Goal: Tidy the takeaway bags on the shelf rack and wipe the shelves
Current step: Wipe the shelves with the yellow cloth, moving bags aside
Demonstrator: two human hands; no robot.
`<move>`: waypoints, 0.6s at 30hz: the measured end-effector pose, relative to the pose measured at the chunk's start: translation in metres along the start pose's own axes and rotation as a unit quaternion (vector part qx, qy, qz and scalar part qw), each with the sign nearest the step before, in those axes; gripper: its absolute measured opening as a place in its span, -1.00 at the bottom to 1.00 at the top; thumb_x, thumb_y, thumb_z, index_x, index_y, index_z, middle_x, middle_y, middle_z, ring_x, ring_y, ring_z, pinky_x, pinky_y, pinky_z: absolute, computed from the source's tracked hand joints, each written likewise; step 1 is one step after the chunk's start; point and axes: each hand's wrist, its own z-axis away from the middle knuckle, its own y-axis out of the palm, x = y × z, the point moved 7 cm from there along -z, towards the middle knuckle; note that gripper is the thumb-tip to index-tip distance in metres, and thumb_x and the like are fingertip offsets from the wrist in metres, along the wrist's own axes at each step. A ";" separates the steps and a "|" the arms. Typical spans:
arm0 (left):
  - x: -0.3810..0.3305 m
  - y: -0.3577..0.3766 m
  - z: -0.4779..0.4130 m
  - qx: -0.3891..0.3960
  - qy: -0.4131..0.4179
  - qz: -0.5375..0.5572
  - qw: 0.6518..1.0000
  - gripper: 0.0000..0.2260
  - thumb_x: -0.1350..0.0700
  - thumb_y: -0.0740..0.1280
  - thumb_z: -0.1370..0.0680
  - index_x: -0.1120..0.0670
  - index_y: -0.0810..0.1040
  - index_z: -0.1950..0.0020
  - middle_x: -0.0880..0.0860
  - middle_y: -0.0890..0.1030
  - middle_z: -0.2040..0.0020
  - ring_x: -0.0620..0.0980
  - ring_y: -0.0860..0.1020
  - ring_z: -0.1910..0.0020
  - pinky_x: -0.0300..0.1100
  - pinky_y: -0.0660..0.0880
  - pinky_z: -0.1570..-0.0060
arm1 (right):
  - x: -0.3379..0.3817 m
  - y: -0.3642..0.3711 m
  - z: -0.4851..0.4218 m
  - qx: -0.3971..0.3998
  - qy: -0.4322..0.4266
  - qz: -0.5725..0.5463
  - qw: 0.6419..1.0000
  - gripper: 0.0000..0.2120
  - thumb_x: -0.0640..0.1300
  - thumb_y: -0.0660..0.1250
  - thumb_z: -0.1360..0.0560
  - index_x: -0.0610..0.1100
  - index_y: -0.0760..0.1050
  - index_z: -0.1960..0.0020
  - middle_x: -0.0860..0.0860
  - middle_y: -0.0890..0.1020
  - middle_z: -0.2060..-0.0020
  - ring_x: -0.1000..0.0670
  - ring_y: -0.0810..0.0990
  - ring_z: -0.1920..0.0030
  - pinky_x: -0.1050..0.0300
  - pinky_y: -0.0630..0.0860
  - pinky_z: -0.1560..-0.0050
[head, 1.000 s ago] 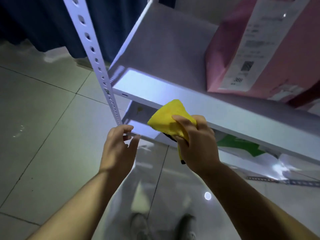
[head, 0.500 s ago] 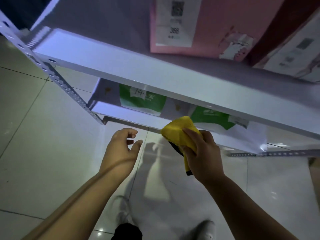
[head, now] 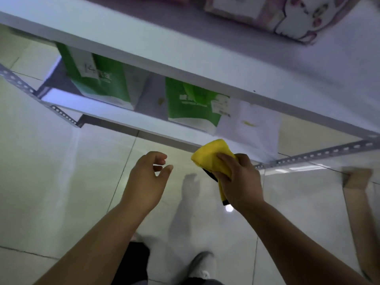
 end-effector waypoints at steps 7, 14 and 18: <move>0.016 0.087 -0.032 0.044 0.027 0.013 0.999 -0.85 0.08 0.38 -0.48 -0.04 0.51 -0.03 -0.10 0.56 0.03 -0.27 0.53 0.09 -0.56 0.35 0.24 | -0.081 0.035 -0.020 -0.032 0.090 0.001 0.995 -0.58 -0.06 0.37 -0.43 0.10 0.46 -0.28 -0.11 0.47 -0.11 -0.22 0.50 -0.04 -0.04 0.43 -0.05; 0.033 0.159 -0.094 0.071 0.107 -0.037 0.991 -0.87 0.08 0.37 -0.49 0.01 0.51 -0.02 -0.07 0.53 0.03 -0.12 0.53 0.06 -0.34 0.39 0.15 | -0.130 0.079 -0.075 -0.073 0.115 -0.013 0.991 -0.59 -0.08 0.37 -0.41 0.08 0.49 -0.25 -0.10 0.47 -0.13 -0.21 0.52 -0.05 -0.06 0.47 -0.07; 0.037 0.199 -0.126 0.096 0.168 -0.064 0.979 -0.80 0.07 0.34 -0.51 0.03 0.52 -0.12 -0.06 0.51 -0.02 -0.13 0.50 0.00 -0.28 0.40 0.04 | -0.154 0.100 -0.110 -0.117 0.116 -0.026 0.986 -0.58 -0.09 0.37 -0.42 0.04 0.48 -0.27 -0.14 0.46 -0.13 -0.25 0.49 -0.05 -0.09 0.45 -0.06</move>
